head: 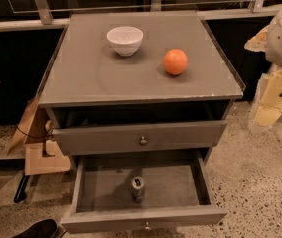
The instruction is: Pick redbull can from middle drawer and place on counter
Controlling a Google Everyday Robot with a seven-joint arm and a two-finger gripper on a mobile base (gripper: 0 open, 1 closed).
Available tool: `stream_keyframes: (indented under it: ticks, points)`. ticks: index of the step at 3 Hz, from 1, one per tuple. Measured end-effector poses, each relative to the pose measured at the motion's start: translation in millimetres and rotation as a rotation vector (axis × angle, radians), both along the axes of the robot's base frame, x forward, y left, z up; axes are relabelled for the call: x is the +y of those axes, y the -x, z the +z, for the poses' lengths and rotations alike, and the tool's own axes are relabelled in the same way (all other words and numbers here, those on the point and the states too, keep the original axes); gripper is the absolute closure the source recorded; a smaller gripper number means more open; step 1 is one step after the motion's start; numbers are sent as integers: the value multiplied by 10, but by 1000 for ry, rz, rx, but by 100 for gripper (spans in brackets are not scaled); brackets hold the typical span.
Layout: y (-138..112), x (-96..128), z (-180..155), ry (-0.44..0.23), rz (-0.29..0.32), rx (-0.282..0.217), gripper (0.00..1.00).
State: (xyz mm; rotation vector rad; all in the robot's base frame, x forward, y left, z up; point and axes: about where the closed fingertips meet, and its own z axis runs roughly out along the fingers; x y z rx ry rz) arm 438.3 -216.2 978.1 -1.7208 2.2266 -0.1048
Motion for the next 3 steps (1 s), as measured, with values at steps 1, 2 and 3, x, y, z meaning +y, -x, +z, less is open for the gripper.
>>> stream_keyframes:
  ticks: [1,2,3]
  points:
    - [0,0,0,0,0,0,0]
    - [0,0,0,0,0,0,19]
    - [19,18,-170,-44,-12,5,42]
